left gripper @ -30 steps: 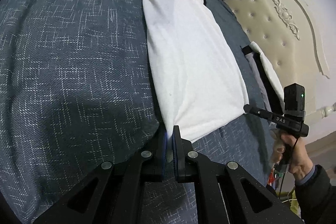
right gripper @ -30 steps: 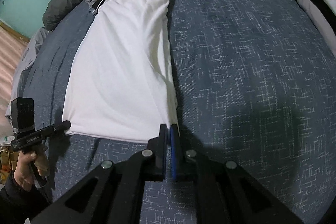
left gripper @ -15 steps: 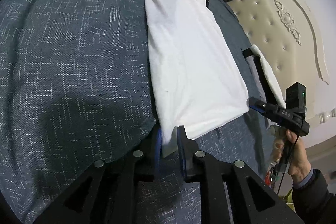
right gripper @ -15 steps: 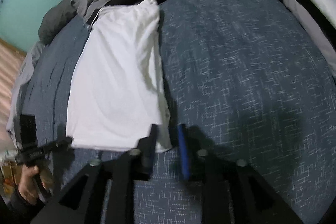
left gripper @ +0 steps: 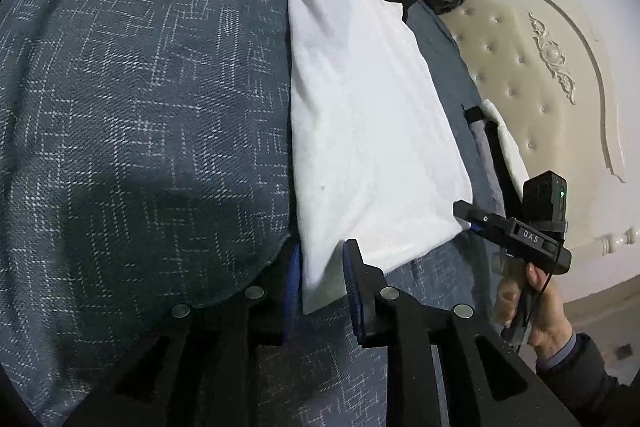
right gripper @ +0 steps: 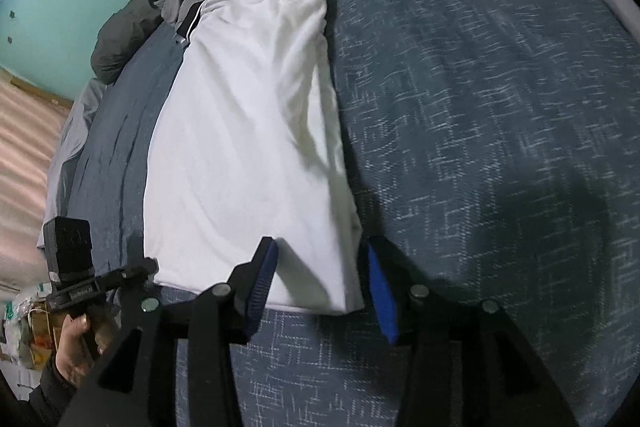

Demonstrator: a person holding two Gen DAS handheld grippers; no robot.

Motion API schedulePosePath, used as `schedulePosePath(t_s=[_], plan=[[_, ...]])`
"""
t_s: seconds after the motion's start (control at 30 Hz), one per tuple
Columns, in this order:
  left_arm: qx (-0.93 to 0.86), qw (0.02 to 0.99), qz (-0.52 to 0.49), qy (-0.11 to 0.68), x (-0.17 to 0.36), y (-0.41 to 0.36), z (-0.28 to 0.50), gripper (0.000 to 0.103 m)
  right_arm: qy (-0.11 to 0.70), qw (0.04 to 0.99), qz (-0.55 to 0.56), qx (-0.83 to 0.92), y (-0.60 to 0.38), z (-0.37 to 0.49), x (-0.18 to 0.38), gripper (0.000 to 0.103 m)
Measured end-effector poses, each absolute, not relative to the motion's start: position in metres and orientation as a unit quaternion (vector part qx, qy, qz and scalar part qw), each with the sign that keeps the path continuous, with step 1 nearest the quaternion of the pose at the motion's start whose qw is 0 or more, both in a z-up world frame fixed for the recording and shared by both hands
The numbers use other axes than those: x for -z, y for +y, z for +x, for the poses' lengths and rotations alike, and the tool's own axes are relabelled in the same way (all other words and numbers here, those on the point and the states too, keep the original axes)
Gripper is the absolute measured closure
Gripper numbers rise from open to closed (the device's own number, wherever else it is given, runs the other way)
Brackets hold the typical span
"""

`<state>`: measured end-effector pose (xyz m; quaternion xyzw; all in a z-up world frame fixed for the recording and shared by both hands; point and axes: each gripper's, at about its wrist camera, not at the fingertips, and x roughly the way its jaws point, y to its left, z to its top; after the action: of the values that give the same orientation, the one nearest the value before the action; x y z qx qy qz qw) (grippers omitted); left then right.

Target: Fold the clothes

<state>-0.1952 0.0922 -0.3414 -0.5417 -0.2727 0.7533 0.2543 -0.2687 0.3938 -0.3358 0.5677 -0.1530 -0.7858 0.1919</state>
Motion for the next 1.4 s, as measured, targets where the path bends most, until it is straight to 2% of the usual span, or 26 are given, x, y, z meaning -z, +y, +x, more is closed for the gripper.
schedulePosePath(t_s=[0.27, 0.47, 0.57, 0.6, 0.67, 0.77, 1.0, 1.4], plan=[[-0.766, 0.242, -0.531, -0.271, 0.342, 0.106, -0.196, 0.080, -0.155, 0.211, 0.562, 0.785, 0.393, -0.271, 0.342, 0.057], [-0.775, 0.234, -0.524, -0.265, 0.341, 0.107, -0.192, 0.087, -0.150, 0.219, 0.552, 0.790, 0.386, -0.275, 0.346, 0.055], [-0.782, 0.231, -0.517, -0.260, 0.338, 0.110, -0.191, 0.093, -0.147, 0.225, 0.550, 0.790, 0.383, -0.275, 0.347, 0.071], [-0.785, 0.230, -0.515, -0.258, 0.337, 0.111, -0.191, 0.094, -0.148, 0.230, 0.551, 0.789, 0.382, -0.274, 0.347, 0.080], [-0.788, 0.230, -0.510, -0.256, 0.334, 0.115, -0.191, 0.095, -0.156, 0.237, 0.550, 0.786, 0.381, -0.274, 0.348, 0.086], [-0.793, 0.239, -0.500, -0.255, 0.323, 0.119, -0.191, 0.095, -0.163, 0.244, 0.546, 0.785, 0.381, -0.274, 0.346, 0.088], [-0.804, 0.239, -0.474, -0.268, 0.278, 0.115, -0.185, 0.095, -0.178, 0.276, 0.521, 0.788, 0.386, -0.273, 0.310, 0.088], [-0.836, 0.238, -0.429, -0.245, 0.144, 0.130, -0.177, 0.096, -0.181, 0.319, 0.472, 0.802, 0.397, -0.268, 0.197, 0.089]])
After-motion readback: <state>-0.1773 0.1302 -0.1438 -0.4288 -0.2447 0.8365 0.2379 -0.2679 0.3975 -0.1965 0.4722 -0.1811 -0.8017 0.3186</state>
